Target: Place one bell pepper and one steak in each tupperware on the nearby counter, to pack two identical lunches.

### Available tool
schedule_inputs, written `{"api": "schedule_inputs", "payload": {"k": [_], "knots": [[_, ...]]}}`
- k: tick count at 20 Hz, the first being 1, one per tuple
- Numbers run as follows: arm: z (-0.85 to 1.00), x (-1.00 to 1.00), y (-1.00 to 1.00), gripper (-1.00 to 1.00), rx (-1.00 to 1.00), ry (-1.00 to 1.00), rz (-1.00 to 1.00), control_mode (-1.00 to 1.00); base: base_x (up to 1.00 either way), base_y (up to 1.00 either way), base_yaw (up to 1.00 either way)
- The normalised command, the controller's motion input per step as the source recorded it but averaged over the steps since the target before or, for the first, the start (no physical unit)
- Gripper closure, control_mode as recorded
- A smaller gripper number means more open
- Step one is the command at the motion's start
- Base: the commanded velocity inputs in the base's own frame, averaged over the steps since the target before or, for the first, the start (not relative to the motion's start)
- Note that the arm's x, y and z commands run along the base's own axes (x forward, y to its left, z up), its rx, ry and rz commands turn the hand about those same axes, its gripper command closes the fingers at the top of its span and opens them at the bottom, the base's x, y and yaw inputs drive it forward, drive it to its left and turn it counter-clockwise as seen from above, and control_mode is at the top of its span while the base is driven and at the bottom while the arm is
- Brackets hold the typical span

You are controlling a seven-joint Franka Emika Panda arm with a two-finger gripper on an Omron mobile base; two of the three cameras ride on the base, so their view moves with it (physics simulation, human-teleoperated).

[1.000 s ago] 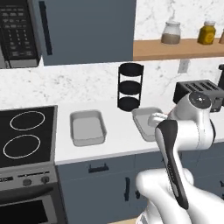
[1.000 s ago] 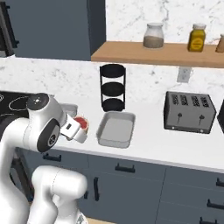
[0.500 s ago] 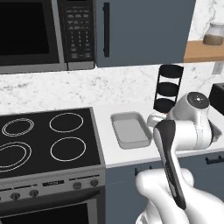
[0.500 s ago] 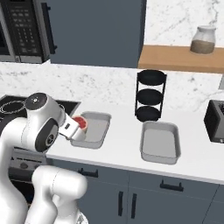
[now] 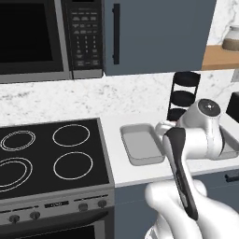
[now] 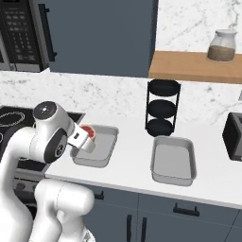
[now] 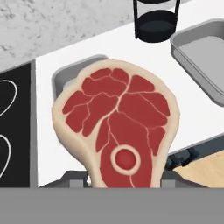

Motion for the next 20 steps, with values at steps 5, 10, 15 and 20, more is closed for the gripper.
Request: {"api": "schedule_inputs", "payload": {"k": [5,10,15,20], "knots": [[-0.41,0.46,0.02,1.00,0.00,-0.01,0.19,-1.00,0.00,0.00,0.00],[-0.26,0.83,0.16,1.00,-0.09,0.17,0.13,-1.00,0.00,0.00,0.00],[0.00,0.99,0.14,1.00,-0.10,0.25,0.01,-1.00,0.00,0.00,0.00],[-0.12,0.93,0.00,1.00,0.00,0.02,-0.01,-1.00,0.00,0.00,0.00]]}}
